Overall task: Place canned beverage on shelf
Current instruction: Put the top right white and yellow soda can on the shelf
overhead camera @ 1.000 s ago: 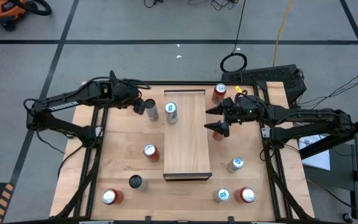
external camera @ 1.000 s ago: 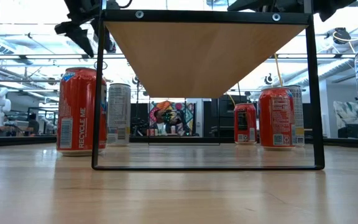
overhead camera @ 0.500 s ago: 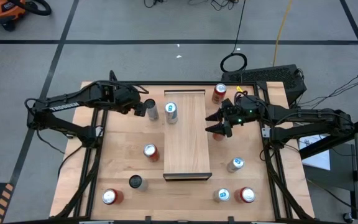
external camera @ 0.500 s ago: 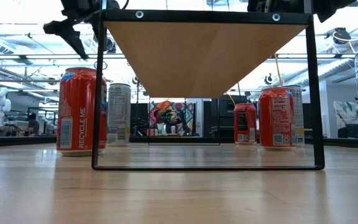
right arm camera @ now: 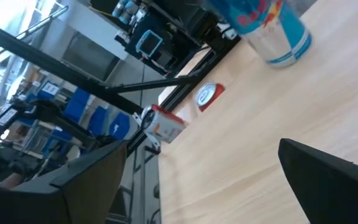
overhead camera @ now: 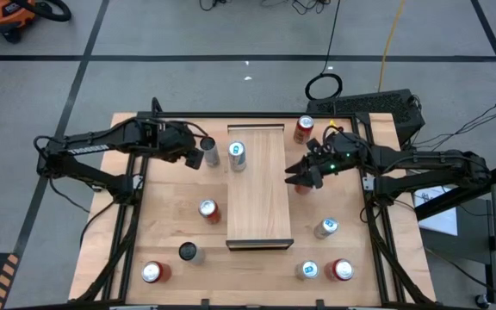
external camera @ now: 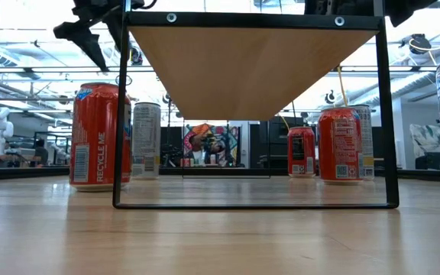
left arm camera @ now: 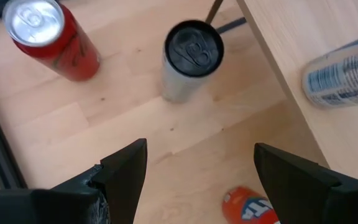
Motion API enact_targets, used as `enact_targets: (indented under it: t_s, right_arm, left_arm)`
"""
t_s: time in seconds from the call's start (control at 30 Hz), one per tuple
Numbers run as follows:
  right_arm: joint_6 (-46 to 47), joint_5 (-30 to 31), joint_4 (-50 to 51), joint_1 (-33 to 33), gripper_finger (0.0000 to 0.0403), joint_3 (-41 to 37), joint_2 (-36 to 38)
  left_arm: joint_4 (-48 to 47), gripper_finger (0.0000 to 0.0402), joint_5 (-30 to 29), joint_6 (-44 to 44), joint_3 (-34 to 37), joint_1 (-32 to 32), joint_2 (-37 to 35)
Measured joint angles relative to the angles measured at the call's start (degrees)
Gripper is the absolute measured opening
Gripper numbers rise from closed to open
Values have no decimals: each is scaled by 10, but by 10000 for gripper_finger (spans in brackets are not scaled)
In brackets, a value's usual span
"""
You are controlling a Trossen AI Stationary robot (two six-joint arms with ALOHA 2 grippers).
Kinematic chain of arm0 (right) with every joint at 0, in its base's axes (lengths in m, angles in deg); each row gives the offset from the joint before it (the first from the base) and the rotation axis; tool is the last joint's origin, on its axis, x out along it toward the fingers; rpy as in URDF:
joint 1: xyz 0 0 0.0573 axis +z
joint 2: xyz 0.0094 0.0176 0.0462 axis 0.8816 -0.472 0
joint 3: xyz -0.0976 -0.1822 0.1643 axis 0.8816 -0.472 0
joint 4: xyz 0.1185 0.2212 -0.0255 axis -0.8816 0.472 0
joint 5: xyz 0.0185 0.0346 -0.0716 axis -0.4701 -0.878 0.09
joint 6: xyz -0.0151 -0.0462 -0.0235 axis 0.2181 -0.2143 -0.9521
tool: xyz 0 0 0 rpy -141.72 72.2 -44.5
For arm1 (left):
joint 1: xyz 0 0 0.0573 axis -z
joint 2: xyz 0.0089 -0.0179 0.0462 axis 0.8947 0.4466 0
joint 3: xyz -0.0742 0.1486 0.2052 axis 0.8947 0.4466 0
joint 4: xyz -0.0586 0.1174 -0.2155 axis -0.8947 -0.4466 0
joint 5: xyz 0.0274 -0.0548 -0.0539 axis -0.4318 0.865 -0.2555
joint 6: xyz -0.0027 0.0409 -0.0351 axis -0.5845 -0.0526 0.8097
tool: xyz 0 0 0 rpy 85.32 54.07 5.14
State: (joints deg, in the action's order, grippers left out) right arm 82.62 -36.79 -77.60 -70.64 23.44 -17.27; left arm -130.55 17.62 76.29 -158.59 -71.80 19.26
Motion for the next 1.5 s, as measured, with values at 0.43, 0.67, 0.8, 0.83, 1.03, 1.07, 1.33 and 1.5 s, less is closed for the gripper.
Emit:
enact_targets:
  t_s: [0.43, 0.67, 0.8, 0.83, 1.03, 1.07, 1.33, 1.5]
  right_arm:
    - [-54, 32, 144, 13, 391, 95, 0]
    - [-116, 60, 319, 10, 391, 150, 0]
    - [-129, 65, 351, 10, 391, 154, 0]
    - [-130, 65, 356, 10, 391, 154, 0]
    - [-121, 77, 369, 10, 391, 154, 0]
    - [-118, 80, 371, 10, 391, 154, 0]
    - [-114, 94, 375, 10, 391, 154, 0]
    - [-105, 93, 381, 10, 391, 154, 0]
  left_arm:
    - [1, 297, -33, -39, 0, 36, 0]
    - [21, 297, 11, -68, 0, 57, 0]
    - [58, 297, 32, -77, 21, 69, -1]
    - [65, 297, 41, -77, 29, 71, -1]
    - [83, 297, 57, -53, 69, 87, -1]
    - [83, 297, 57, -45, 71, 87, 0]
    - [73, 297, 55, -29, 72, 88, -1]
    - [74, 297, 63, -13, 72, 98, -1]
